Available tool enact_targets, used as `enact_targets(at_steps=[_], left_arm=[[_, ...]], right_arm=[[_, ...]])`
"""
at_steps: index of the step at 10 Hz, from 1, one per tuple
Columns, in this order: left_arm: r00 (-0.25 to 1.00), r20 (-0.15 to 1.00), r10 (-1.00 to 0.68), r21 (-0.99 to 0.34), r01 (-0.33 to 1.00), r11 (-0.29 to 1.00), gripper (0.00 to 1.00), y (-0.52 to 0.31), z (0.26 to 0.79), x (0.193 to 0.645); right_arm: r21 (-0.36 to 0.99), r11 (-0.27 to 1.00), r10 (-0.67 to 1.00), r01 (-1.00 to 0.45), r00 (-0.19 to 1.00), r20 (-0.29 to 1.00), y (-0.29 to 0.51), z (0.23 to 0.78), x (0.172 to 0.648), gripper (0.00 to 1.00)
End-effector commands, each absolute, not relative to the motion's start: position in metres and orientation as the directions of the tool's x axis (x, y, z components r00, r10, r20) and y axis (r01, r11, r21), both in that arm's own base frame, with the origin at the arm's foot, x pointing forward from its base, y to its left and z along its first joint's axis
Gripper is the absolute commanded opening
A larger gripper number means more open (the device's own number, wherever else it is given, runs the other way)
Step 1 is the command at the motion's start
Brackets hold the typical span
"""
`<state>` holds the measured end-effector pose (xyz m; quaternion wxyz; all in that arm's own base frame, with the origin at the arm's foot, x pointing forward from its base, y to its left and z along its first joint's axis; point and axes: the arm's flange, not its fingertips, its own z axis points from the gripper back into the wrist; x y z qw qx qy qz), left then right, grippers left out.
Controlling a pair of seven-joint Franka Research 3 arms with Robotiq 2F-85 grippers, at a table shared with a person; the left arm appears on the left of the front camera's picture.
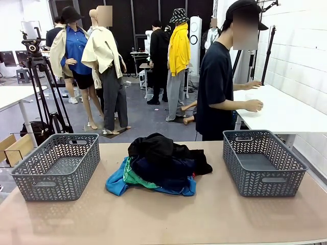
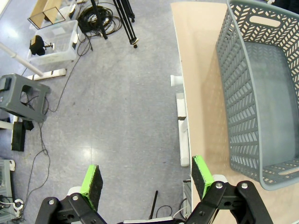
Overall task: Sort the tops and bottoms.
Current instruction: Lift clothes from the center of the table with your left hand.
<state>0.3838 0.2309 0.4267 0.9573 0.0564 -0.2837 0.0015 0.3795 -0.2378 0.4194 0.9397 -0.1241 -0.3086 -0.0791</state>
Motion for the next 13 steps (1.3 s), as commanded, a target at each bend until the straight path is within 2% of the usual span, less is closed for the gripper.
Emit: enact_targets(at_steps=[1,13], left_arm=[[0.835,0.55,-0.038,0.118,-0.033,0.993,1.0,0.2343,0.426,0.3825],[0.835,0.55,-0.038,0.118,-0.033,0.993,1.0,0.2343,0.426,0.3825]], right_arm=[[-0.183,0.957,-0.074,0.227,0.796,0.6,-0.238,0.4198,0.3792,1.0],[-0.183,0.957,-0.074,0.227,0.796,0.6,-0.238,0.4198,0.3792,1.0]])
